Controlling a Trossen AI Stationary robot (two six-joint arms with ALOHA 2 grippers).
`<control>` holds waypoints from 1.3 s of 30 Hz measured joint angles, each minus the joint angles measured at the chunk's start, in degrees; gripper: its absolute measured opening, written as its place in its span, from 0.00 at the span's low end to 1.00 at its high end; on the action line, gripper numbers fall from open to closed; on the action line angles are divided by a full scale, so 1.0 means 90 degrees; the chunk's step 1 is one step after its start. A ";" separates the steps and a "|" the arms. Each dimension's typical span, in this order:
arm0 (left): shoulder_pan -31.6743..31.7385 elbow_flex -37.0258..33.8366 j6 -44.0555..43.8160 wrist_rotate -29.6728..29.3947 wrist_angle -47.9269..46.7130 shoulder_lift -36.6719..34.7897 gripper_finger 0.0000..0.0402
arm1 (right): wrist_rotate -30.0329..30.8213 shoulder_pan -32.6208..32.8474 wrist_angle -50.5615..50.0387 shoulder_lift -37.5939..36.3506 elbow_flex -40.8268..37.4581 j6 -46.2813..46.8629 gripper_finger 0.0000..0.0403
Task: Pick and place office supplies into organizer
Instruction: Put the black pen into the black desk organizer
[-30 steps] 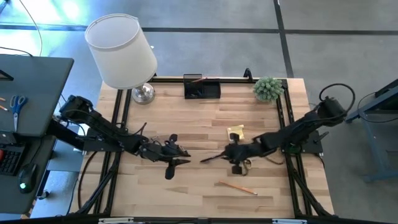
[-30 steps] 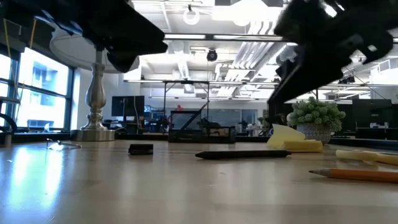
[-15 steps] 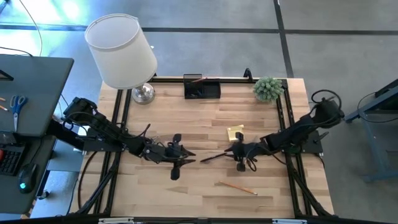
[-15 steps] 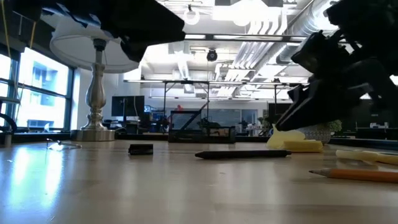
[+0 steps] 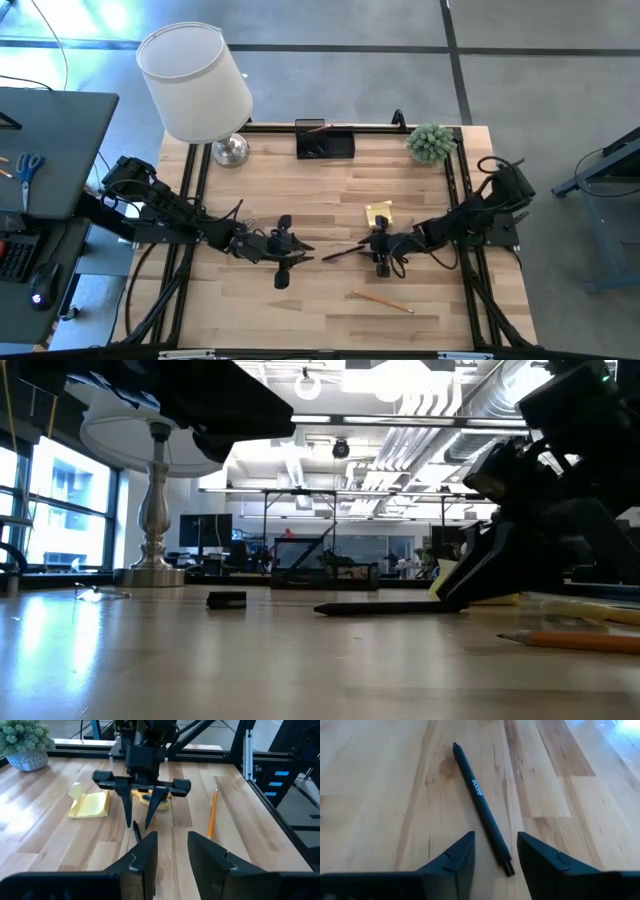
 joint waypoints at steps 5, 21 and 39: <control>0.0000 0.0000 0.0028 -0.0022 0.0038 0.0002 0.24 | 0.0096 -0.0029 -0.0055 0.0048 0.0000 -0.0010 0.38; -0.0003 0.0000 0.0025 -0.0024 0.0092 0.0000 0.24 | 0.0047 -0.0027 0.0041 0.0245 0.0015 -0.0010 0.14; -0.0007 0.0005 -0.0791 0.0485 -0.1821 -0.1532 0.24 | 0.0677 -0.0603 -0.4383 -0.0851 0.2266 -0.0537 0.05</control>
